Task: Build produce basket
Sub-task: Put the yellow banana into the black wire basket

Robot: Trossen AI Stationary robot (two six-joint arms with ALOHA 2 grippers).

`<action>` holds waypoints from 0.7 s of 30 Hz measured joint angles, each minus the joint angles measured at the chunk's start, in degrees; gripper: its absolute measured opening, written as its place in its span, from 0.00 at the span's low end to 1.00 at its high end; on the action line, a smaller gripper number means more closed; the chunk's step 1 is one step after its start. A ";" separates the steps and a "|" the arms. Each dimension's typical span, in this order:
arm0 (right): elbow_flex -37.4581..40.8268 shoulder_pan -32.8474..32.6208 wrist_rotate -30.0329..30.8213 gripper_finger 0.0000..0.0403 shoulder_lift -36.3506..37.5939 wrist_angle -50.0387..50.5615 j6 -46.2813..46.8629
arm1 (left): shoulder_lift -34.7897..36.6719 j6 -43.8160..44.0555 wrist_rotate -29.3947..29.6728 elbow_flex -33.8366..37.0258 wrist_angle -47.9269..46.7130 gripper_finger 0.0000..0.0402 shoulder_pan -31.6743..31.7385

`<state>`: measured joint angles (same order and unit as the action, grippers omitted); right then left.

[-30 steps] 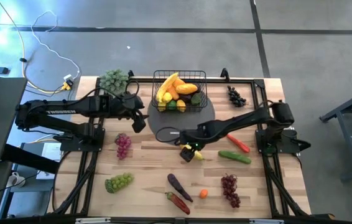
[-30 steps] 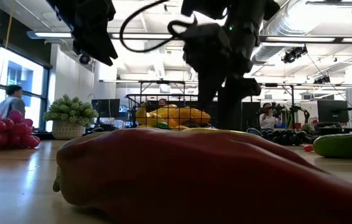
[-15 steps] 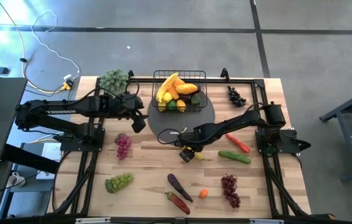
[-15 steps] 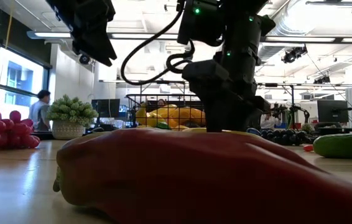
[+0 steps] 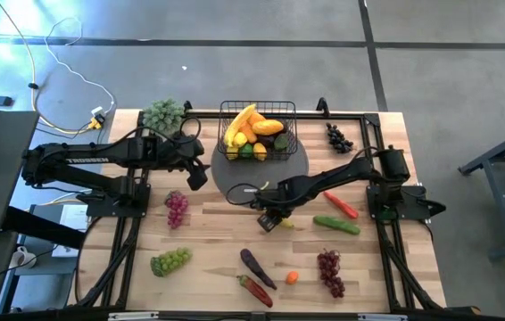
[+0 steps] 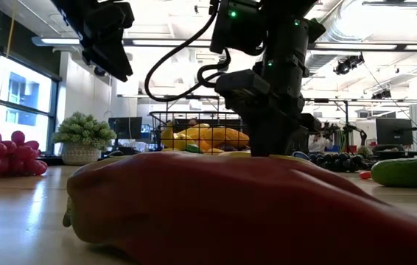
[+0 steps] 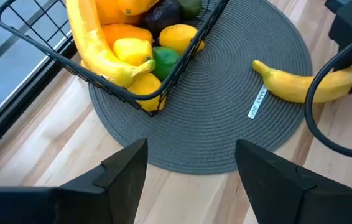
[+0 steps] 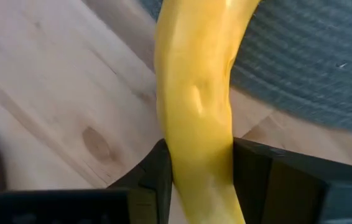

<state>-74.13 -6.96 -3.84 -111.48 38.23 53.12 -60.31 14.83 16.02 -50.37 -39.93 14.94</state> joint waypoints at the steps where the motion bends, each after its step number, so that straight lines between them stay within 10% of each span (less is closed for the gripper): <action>1: 0.00 0.00 -0.68 0.25 0.18 -0.03 0.01 | 0.00 0.00 0.02 0.00 0.00 0.58 0.00; 21: -0.04 -0.20 -5.84 0.25 7.71 -17.44 3.66 | 0.00 -0.02 3.85 0.00 -0.93 0.58 0.04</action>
<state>-74.17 -7.16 -9.67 -103.77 20.79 56.77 -60.31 14.81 19.87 -50.37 -40.86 14.98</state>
